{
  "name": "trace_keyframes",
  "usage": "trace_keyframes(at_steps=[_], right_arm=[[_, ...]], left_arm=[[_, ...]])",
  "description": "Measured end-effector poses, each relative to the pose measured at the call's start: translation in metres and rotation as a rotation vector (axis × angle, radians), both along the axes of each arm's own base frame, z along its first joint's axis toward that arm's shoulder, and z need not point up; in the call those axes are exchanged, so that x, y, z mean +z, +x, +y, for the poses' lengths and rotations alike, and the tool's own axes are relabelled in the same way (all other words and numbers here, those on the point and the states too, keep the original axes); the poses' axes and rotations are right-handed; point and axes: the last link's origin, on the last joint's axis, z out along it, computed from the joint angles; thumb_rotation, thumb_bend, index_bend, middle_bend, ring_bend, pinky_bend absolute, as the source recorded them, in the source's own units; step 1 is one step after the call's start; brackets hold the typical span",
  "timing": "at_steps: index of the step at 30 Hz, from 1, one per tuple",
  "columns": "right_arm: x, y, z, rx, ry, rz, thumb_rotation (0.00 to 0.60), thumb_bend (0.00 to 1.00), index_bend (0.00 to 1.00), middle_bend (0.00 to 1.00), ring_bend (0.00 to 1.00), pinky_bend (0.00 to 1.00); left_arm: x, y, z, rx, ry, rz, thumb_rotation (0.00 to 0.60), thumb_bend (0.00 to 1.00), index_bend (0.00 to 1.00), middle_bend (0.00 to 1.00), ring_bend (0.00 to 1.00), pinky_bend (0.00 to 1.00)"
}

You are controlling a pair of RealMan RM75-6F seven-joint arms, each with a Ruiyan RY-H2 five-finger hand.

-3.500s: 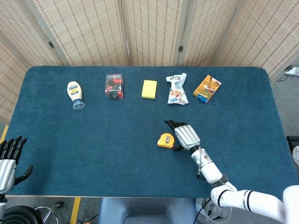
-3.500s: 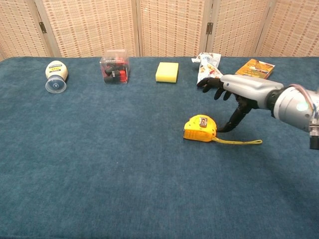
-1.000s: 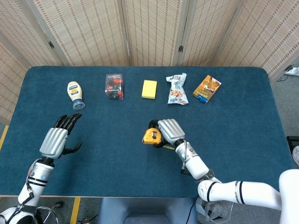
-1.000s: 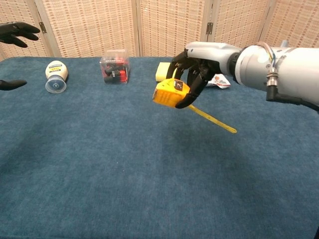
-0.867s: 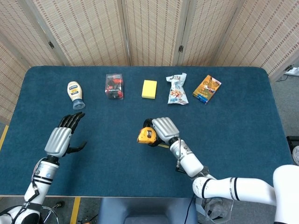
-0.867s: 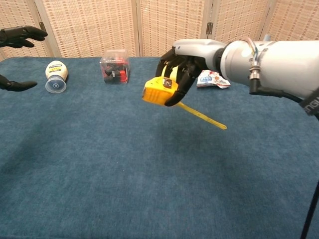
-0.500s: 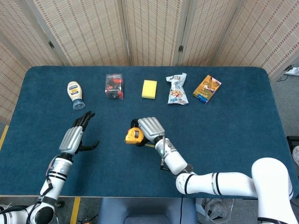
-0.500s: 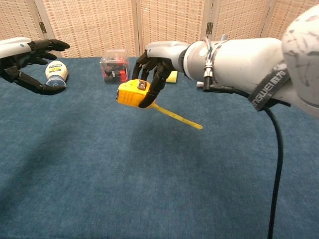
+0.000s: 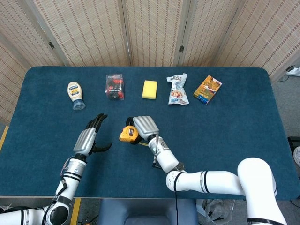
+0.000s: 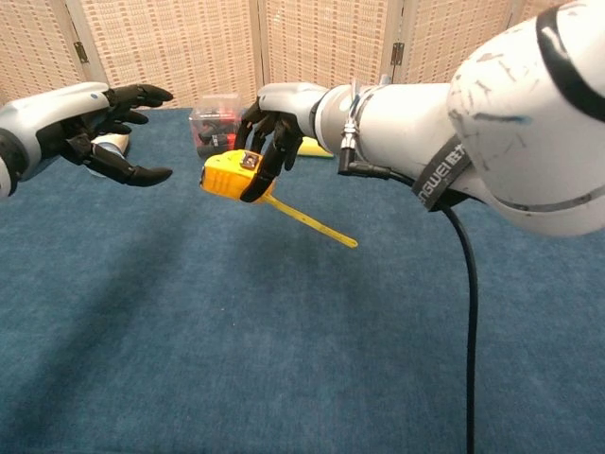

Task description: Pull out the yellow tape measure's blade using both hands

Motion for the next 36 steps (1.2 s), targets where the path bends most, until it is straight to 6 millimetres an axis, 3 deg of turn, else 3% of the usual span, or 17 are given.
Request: trace_keyframes(at_steps=[14, 36], right_arm=[[-0.018, 0.015, -0.004, -0.008, 0.01, -0.077, 0.6, 0.18, 0.63, 0.55, 0.49, 0.35], [-0.018, 0.014, -0.004, -0.007, 0.029, -0.086, 0.6, 0.18, 0.63, 0.54, 0.5, 0.35]], left_arm=[[-0.016, 0.011, 0.003, 0.048, 0.001, -0.005, 0.6, 0.35, 0.0, 0.0, 0.0, 0.04], [-0.015, 0.009, 0.009, 0.076, 0.018, 0.024, 0.6, 0.35, 0.0, 0.0, 0.0, 0.05]])
